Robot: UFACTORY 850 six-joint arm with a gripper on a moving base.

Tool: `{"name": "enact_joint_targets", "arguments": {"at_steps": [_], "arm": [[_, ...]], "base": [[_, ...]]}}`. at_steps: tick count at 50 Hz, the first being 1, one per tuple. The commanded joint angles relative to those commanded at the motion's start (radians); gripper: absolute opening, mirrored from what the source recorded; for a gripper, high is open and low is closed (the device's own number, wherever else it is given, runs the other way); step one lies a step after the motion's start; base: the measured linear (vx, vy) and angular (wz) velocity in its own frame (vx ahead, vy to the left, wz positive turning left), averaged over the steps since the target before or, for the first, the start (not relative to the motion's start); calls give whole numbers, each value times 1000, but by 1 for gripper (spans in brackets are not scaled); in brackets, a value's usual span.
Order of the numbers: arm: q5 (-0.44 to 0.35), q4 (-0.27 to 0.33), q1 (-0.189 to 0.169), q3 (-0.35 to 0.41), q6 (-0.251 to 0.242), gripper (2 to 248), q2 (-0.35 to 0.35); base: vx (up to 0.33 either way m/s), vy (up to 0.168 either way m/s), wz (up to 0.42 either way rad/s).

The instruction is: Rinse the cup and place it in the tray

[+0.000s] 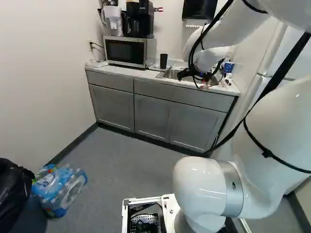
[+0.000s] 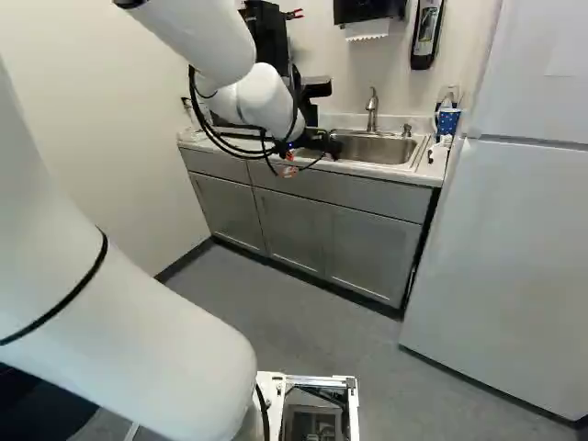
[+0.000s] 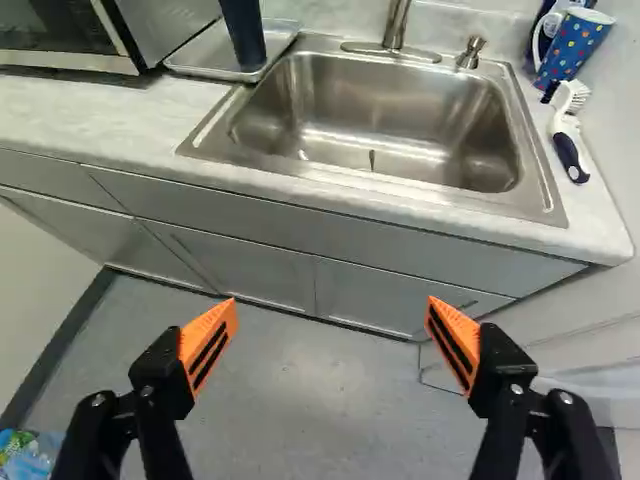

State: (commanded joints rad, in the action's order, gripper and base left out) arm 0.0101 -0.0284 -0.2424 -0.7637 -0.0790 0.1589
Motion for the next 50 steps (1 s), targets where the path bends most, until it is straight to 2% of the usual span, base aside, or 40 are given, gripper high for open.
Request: {"name": "enact_joint_targets", "arguments": {"at_steps": [16, 50], "arm": [[-143, 5, 39, 109, 13, 247, 19], [-500, 16, 137, 383, 45, 247, 68]], "base": [[0, 0, 0], [0, 0, 0]]}}
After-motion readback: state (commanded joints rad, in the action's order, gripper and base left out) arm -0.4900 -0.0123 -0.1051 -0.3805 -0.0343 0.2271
